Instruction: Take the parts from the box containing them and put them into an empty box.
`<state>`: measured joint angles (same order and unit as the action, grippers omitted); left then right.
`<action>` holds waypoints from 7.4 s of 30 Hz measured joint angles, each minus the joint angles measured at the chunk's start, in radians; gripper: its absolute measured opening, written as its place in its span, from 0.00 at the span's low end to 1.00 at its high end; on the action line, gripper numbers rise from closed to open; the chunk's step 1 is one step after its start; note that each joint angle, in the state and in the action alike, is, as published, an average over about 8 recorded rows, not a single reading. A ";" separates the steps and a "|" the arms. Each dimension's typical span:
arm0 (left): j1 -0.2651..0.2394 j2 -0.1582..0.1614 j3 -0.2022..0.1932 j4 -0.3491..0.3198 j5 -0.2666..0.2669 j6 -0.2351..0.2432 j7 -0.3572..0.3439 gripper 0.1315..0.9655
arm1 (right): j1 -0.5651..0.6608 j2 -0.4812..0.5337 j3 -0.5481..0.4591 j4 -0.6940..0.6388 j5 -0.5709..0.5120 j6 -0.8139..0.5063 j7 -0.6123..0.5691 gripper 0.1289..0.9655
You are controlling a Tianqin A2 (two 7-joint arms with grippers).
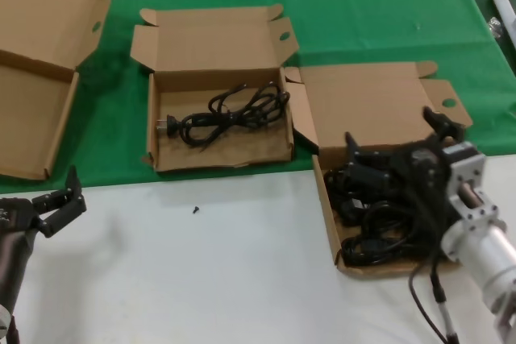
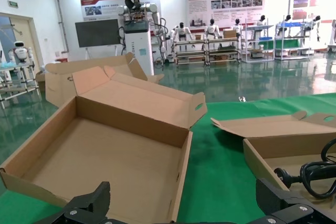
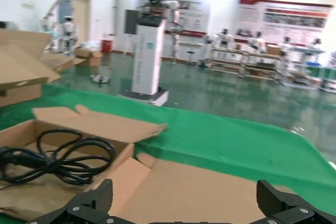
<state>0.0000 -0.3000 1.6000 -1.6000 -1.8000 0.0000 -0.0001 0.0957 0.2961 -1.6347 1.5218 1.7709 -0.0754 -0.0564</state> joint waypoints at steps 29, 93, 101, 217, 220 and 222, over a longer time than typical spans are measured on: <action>0.000 0.000 0.000 0.000 0.000 0.000 0.000 1.00 | -0.058 0.002 0.021 0.047 0.018 0.045 0.034 1.00; 0.000 0.000 0.000 0.000 0.000 0.000 0.000 1.00 | -0.058 0.002 0.021 0.047 0.018 0.045 0.034 1.00; 0.000 0.000 0.000 0.000 0.000 0.000 0.000 1.00 | -0.058 0.002 0.021 0.047 0.018 0.045 0.034 1.00; 0.000 0.000 0.000 0.000 0.000 0.000 0.000 1.00 | -0.058 0.002 0.021 0.047 0.018 0.045 0.034 1.00; 0.000 0.000 0.000 0.000 0.000 0.000 0.000 1.00 | -0.058 0.002 0.021 0.047 0.018 0.045 0.034 1.00; 0.000 0.000 0.000 0.000 0.000 0.000 0.000 1.00 | -0.058 0.002 0.021 0.047 0.018 0.045 0.034 1.00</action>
<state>0.0000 -0.3000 1.6000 -1.6000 -1.8000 0.0000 0.0000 0.0381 0.2985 -1.6138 1.5689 1.7884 -0.0299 -0.0224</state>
